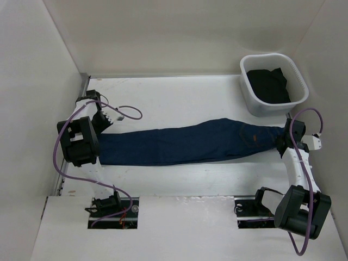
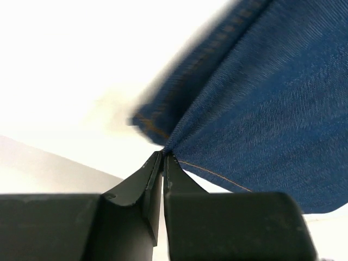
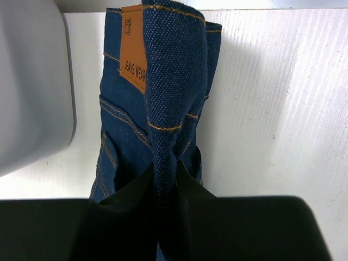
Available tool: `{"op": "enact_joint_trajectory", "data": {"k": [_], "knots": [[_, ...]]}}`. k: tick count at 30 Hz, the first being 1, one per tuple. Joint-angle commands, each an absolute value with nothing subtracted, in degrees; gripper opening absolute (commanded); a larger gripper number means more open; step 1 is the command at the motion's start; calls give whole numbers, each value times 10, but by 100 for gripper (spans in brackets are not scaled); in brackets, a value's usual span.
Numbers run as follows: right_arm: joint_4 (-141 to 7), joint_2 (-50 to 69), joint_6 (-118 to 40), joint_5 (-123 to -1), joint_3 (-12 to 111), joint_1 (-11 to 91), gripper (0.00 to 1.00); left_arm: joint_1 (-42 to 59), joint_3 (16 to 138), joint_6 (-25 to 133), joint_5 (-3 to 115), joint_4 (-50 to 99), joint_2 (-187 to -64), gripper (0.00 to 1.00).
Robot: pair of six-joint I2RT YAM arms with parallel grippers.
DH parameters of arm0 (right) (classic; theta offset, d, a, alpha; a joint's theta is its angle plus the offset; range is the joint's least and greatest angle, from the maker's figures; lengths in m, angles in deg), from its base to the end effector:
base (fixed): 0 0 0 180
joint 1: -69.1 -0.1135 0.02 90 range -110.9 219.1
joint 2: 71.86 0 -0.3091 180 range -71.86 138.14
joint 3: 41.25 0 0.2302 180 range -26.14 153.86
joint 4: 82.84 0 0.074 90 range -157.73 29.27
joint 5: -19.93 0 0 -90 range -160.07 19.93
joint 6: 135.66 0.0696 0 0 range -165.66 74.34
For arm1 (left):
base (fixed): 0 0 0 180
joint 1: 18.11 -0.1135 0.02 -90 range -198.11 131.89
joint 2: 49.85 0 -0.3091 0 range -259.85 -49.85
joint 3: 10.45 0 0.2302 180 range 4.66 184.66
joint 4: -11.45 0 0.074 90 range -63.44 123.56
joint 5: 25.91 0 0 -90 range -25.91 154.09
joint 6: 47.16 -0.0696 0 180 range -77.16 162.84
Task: Fold and stack the trousers
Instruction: Fold the trousers
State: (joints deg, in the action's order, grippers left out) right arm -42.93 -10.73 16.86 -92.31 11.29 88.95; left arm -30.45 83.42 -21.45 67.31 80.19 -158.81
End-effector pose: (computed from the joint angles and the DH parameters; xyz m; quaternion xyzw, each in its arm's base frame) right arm 0.1699 -0.0893 0.2461 0.6556 0.6456 -0.0415 0.3894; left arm 0.3490 0.0804 0.2032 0.4358 0.8980 0.0554 0.0248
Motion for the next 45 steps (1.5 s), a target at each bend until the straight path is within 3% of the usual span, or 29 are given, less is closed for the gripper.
{"op": "enact_joint_trajectory", "data": {"k": [1, 9, 15, 19, 25, 27, 29, 32, 34, 38, 40, 45], "knots": [[-465, -122, 161, -936, 108, 897, 16, -310, 874, -212, 693, 757, -1550, 0], [-468, -130, 142, -936, 100, 903, 17, -307, 860, -222, 716, 768, -1557, 0], [-484, -138, 94, -912, 103, 907, 47, -308, 840, -209, 731, 725, -1579, 12], [-430, -131, 33, -892, 136, 903, 55, -311, 839, -208, 731, 713, -1572, 16], [-353, -149, 97, -872, 119, 859, 66, -345, 862, -211, 752, 702, -1597, 15], [-347, -153, 139, -867, 104, 830, 66, -355, 869, -211, 755, 698, -1603, 15], [-334, -149, 192, -876, 96, 795, 60, -358, 873, -211, 755, 695, -1602, 16], [-311, -134, 252, -908, 90, 761, 30, -358, 874, -211, 752, 688, -1588, 20], [-305, -124, 268, -913, 85, 758, 24, -357, 875, -212, 755, 686, -1572, 20], [-288, -134, 279, -913, 73, 793, 26, -351, 889, -216, 741, 694, -1530, 24], [-266, -152, 294, -918, 68, 812, 33, -342, 899, -218, 737, 702, -1515, 26], [-253, -164, 291, -938, 70, 853, 41, -295, 898, -217, 720, 729, -1494, 31]]}}
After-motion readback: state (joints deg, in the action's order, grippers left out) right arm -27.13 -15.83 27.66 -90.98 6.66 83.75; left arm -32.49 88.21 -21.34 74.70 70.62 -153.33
